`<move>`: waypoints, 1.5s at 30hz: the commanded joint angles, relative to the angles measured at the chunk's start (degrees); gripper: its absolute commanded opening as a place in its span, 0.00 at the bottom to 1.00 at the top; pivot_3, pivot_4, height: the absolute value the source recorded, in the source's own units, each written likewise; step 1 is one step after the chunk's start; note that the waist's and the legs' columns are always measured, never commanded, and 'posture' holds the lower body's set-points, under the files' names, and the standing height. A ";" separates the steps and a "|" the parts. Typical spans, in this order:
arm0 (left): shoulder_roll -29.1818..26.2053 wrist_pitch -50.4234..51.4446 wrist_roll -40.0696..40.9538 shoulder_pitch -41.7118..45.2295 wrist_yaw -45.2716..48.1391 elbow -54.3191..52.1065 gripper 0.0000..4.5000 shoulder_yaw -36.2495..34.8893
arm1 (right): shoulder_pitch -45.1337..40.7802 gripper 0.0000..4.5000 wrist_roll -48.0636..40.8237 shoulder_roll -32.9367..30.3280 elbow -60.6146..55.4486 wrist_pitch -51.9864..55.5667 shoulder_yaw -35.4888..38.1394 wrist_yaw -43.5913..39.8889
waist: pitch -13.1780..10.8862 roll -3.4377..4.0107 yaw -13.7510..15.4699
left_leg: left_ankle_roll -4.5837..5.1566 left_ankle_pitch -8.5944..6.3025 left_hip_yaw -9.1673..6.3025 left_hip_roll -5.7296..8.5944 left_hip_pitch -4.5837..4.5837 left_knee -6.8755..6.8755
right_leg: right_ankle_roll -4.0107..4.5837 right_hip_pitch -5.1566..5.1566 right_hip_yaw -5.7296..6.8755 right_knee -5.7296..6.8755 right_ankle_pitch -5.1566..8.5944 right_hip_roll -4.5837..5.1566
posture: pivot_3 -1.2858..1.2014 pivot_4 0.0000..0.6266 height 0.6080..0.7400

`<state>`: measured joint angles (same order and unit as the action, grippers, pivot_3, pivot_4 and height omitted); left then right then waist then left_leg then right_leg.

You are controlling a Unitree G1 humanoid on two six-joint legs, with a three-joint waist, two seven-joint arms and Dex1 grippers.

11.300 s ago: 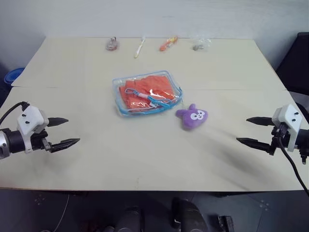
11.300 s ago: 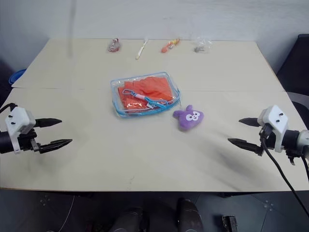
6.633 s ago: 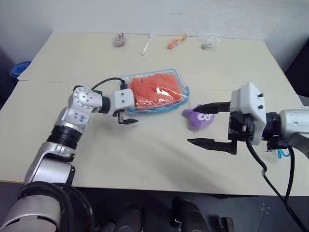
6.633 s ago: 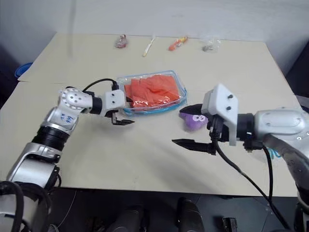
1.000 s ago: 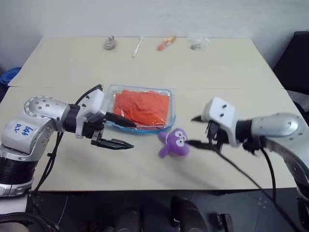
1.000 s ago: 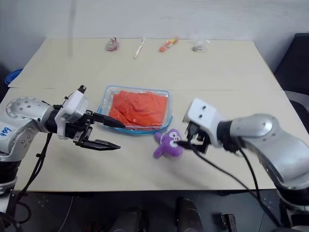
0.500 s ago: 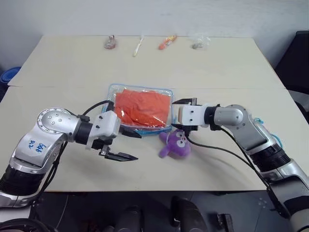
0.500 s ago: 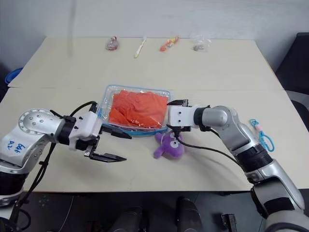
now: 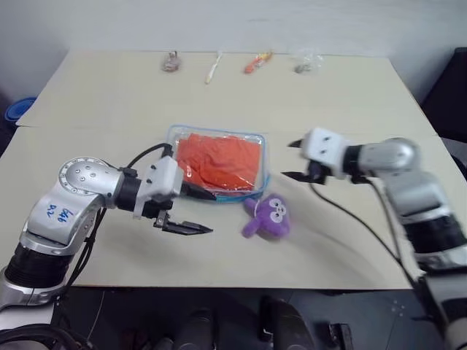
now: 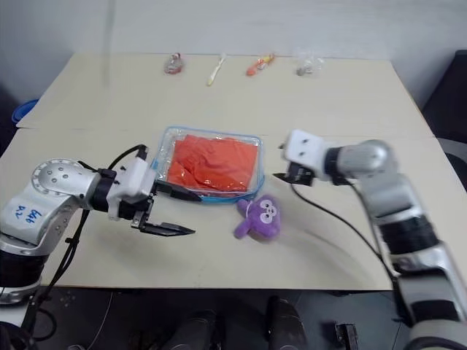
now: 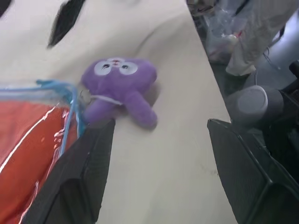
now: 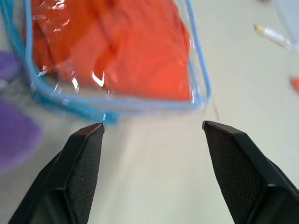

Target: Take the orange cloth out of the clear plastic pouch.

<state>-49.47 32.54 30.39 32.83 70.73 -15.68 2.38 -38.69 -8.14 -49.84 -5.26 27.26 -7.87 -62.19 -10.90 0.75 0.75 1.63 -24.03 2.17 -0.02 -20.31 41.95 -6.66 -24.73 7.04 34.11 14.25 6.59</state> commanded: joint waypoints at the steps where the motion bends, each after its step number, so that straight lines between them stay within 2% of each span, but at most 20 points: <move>1: 0.08 3.18 3.42 3.62 -0.94 1.19 0.74 -3.28 | 5.84 0.77 -8.26 -3.44 -13.04 14.10 5.65 -1.62 | 0.00 -0.01 0.21 | 0.00 0.00 0.02 0.09 0.00 0.00 | 0.00 0.00 -0.01 0.01 0.00 0.01 | 0.52 0.24 1.00; 5: 0.76 2.97 2.90 5.56 -0.77 3.00 0.74 -2.70 | 11.31 0.77 -4.35 -3.17 -15.24 14.17 5.54 4.93 | 0.00 0.00 0.27 | 0.00 0.00 0.03 0.18 0.20 0.02 | 0.00 0.09 -0.18 0.16 0.00 0.01 | 0.52 0.24 1.00; 7: 1.38 2.48 2.61 6.28 -0.56 3.47 0.74 -2.03 | 10.70 0.77 -0.95 -0.81 -12.32 11.36 3.60 9.52 | 0.00 0.00 0.15 | 0.00 0.00 0.06 0.21 0.25 0.03 | 0.00 0.07 -0.31 0.25 0.00 0.02 | 0.52 0.24 1.00; 10: 2.10 1.80 2.14 6.82 0.17 3.28 0.74 -0.95 | 9.02 0.77 0.96 2.46 -8.76 9.02 1.25 11.95 | 0.00 0.00 -0.08 | -0.01 0.00 0.07 0.21 0.25 0.04 | 0.00 0.02 -0.32 0.29 0.00 0.01 | 0.52 0.24 1.00; 15: 2.39 0.90 1.72 6.95 1.32 2.48 0.74 0.14 | 10.40 0.77 -4.23 4.53 -9.28 8.21 0.08 5.97 | 0.00 0.00 -0.14 | -0.02 0.01 0.10 0.21 0.11 0.02 | 0.00 -0.05 -0.18 0.18 0.00 -0.01 | 0.52 0.24 1.00; 23: 1.86 0.21 1.50 5.81 1.19 1.99 0.74 -0.43 | 11.44 0.77 -9.17 -1.72 -10.57 10.36 5.77 0.19 | 0.00 0.00 0.31 | -0.01 0.01 0.10 0.22 0.12 0.05 | 0.00 0.03 -0.15 0.12 0.00 0.01 | 0.52 0.24 1.00; 28: 1.72 0.48 1.91 5.28 1.02 1.43 0.74 -0.77 | 18.34 0.77 -14.78 -4.05 -21.33 12.71 12.88 0.35 | 0.00 0.00 0.62 | -0.01 0.01 0.08 0.20 0.10 0.03 | 0.00 0.03 -0.09 0.11 0.00 0.00 | 0.52 0.24 1.00; 33: 2.53 -0.18 1.39 6.49 1.88 2.41 0.74 0.62 | 23.67 0.77 -19.33 -3.54 -29.62 14.66 14.45 1.65 | 0.00 0.00 0.62 | -0.01 0.01 0.06 0.21 0.16 0.10 | -0.01 0.09 -0.17 0.17 -0.01 0.02 | 0.52 0.24 1.00; 37: 3.36 -0.35 0.86 8.60 2.46 4.03 0.74 1.36 | 27.42 0.77 -17.00 -2.97 -35.95 14.62 11.40 6.50 | 0.00 0.00 0.78 | -0.01 0.01 0.04 0.21 0.15 0.13 | -0.01 0.11 -0.13 0.19 -0.01 0.01 | 0.52 0.24 1.00; 42: 3.96 -0.66 0.33 9.94 3.14 5.33 0.74 2.04 | 31.05 0.77 -4.02 0.19 -37.05 8.26 2.54 17.79 | 0.01 -0.02 0.60 | -0.02 0.01 0.07 0.23 0.18 0.10 | -0.01 0.10 -0.17 0.18 -0.01 0.00 | 0.52 0.24 1.00; 45: 4.16 -0.66 0.47 10.40 3.93 5.51 0.74 2.67 | 32.59 0.77 1.24 4.39 -35.49 6.85 -3.39 23.25 | 0.01 -0.01 0.53 | -0.02 0.01 0.10 0.22 0.18 0.11 | -0.01 0.09 -0.17 0.19 -0.01 -0.01 | 0.52 0.24 1.00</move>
<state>-45.41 32.53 30.85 42.20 73.92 -10.06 5.38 -6.62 -9.72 -46.51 -40.28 35.96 -9.16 -41.68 -10.89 0.73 1.28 1.61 -24.02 2.28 0.20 -20.13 42.05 -6.67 -24.64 6.87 34.30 14.24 6.57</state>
